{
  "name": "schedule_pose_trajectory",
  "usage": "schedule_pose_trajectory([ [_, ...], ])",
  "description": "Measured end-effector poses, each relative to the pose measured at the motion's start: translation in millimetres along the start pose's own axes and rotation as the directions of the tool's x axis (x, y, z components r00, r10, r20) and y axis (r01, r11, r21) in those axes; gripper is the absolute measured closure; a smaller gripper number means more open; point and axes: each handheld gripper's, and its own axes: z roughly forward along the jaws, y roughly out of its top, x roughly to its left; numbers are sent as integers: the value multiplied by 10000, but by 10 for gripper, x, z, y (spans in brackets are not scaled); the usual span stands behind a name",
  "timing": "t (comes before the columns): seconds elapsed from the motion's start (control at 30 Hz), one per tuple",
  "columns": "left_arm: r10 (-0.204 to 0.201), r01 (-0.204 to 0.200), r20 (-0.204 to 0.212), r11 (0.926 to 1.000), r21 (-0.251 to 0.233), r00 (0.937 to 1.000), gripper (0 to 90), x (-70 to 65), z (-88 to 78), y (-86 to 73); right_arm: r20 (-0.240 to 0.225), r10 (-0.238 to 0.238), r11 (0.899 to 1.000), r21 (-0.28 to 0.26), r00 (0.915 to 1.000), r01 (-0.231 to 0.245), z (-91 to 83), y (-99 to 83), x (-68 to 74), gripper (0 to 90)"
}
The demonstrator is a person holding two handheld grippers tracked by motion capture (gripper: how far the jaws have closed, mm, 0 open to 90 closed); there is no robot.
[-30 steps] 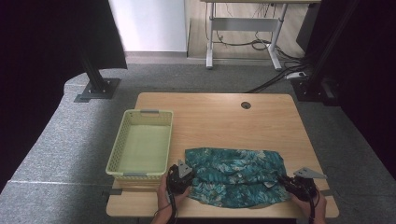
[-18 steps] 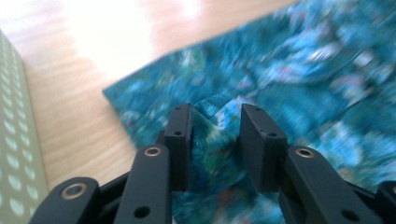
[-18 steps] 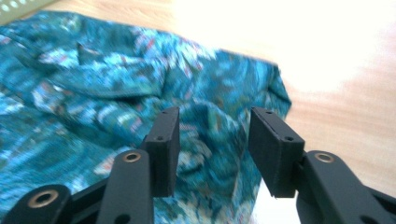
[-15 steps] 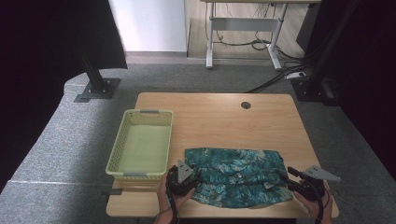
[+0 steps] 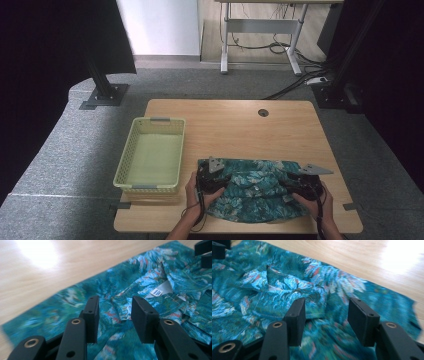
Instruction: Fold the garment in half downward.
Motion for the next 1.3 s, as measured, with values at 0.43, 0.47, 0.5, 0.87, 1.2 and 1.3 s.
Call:
schedule_pose_trajectory([
  [0.43,55,-51,-29,9929,1184,10000,569,-65,365,45,93,-11,9964,846,10000,3,309,81,98,443],
  [0.47,89,-85,-27,9923,1232,10000,569,-70,378,39,114,-7,9960,896,9999,-3,323,78,98,441],
  [0.5,114,-106,-51,9919,1264,9999,567,-79,395,31,133,-12,9956,932,9999,-1,337,73,98,437],
  [0.87,466,-441,-239,9943,974,9986,627,-186,460,-72,434,-421,9919,1215,9982,366,462,-1,173,488],
  [1.2,1370,-1332,-841,9898,499,9870,798,-319,445,-139,836,-1063,9883,1189,9908,960,455,1,322,727],
  [1.3,1315,-1284,-726,9907,457,9887,829,-302,440,-138,893,-1066,9884,1183,9903,957,450,4,337,770],
])
